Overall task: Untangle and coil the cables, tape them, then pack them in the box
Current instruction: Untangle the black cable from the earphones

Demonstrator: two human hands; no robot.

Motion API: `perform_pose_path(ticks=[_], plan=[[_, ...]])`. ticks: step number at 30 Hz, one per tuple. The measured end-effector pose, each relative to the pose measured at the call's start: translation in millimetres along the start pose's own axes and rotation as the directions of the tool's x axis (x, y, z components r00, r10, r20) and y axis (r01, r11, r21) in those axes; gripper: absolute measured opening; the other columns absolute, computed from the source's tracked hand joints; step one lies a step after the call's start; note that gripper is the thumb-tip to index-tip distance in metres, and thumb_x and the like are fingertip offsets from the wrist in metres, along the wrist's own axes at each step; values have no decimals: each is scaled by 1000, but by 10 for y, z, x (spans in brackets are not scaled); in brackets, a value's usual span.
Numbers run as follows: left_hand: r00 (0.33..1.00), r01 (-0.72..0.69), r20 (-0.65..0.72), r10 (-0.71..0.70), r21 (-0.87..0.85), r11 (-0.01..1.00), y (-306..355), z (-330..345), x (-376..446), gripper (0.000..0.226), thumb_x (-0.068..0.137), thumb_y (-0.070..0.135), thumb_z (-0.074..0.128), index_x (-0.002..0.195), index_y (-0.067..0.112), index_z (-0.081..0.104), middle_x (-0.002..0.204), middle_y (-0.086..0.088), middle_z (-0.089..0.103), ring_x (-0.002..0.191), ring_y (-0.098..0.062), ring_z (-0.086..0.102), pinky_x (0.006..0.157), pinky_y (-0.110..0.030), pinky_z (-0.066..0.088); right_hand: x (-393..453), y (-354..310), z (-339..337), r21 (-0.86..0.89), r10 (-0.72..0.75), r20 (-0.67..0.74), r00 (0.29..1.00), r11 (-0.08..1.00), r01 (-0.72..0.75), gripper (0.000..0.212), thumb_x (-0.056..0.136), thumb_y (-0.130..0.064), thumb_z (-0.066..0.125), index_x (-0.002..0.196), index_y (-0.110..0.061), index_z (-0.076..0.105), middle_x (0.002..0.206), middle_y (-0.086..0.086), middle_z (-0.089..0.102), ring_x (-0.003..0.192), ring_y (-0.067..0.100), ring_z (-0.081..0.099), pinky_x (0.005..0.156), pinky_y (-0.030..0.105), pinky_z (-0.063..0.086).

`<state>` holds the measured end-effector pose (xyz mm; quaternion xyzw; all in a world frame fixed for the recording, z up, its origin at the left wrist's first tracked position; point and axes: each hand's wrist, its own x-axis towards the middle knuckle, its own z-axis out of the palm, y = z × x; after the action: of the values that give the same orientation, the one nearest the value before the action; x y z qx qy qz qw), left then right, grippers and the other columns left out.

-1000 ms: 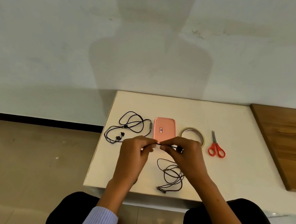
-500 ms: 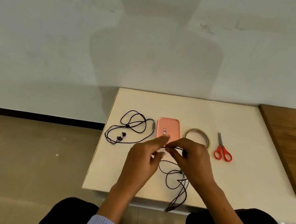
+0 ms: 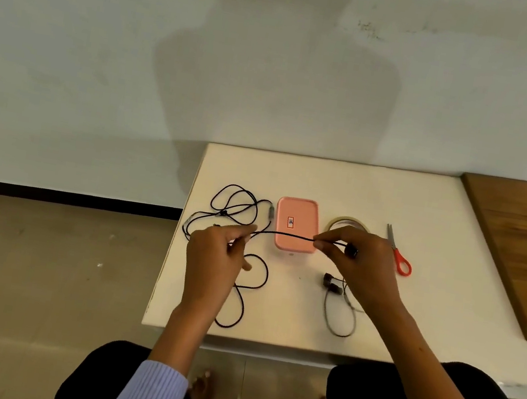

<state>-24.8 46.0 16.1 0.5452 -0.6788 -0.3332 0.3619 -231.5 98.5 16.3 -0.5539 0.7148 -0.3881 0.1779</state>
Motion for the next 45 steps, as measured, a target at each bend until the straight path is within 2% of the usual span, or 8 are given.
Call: perform_pose_path(ticks=[3,6,11,22,30,33,37,45], plan=[[988,-102,122,98,27,994,63,49,-83,43,87,1,60,123,23,63,89,3,72,57,-9,67,59,-5,46,-23,-7,71,-59,-14,45,999,998,17,8,80,-27,72,88,-28,74,78,-21,64,61,7,52,58,17,40],[954,-220,214,211,19,975,95,170,-115,33,82,10,69,114,20,68,111,2,71,78,-9,69,74,-14,53,-53,-57,156,-60,-62,87,994,996,67,9,81,-29,71,89,-27,74,83,-23,64,62,9,53,59,26,46],[964,-214,160,212,-4,977,104,189,-90,11,83,13,69,92,14,75,83,1,74,68,-2,65,65,-5,45,-84,-95,197,18,-53,124,991,999,51,8,79,-28,72,87,-26,74,80,-23,64,60,11,51,58,23,43],[999,-11,32,7,122,993,-102,-46,-40,9,84,18,69,90,18,76,74,10,72,53,2,64,56,-9,44,-95,63,-25,1,40,125,991,999,-41,9,79,-25,74,76,-33,71,74,-22,67,60,3,52,58,18,38],[936,-311,225,270,172,935,92,203,-207,42,82,15,66,124,23,62,120,6,66,82,-7,66,75,-20,53,-130,-95,111,-133,-7,148,989,991,27,10,82,-31,70,87,-24,74,79,-19,61,61,-3,47,57,11,32],[927,-311,257,272,127,942,85,281,-172,28,85,16,67,112,21,69,110,2,70,89,-13,65,74,-23,54,-148,-140,177,-110,-46,135,990,992,61,11,81,-30,71,88,-22,74,78,-19,61,59,-3,47,57,11,32],[946,-275,184,266,23,961,100,252,-103,15,83,12,68,97,16,75,91,-1,73,79,-2,63,70,-2,41,-130,-158,178,-26,-24,143,989,999,28,12,77,-31,73,87,-23,75,74,-22,61,61,5,51,59,16,40],[992,-80,92,90,-101,992,10,125,-22,10,79,8,72,87,13,76,81,4,72,78,-5,66,70,-14,52,-89,-62,-46,55,44,154,987,997,-53,8,74,-21,77,81,-25,76,72,-13,69,61,8,55,58,11,42]])
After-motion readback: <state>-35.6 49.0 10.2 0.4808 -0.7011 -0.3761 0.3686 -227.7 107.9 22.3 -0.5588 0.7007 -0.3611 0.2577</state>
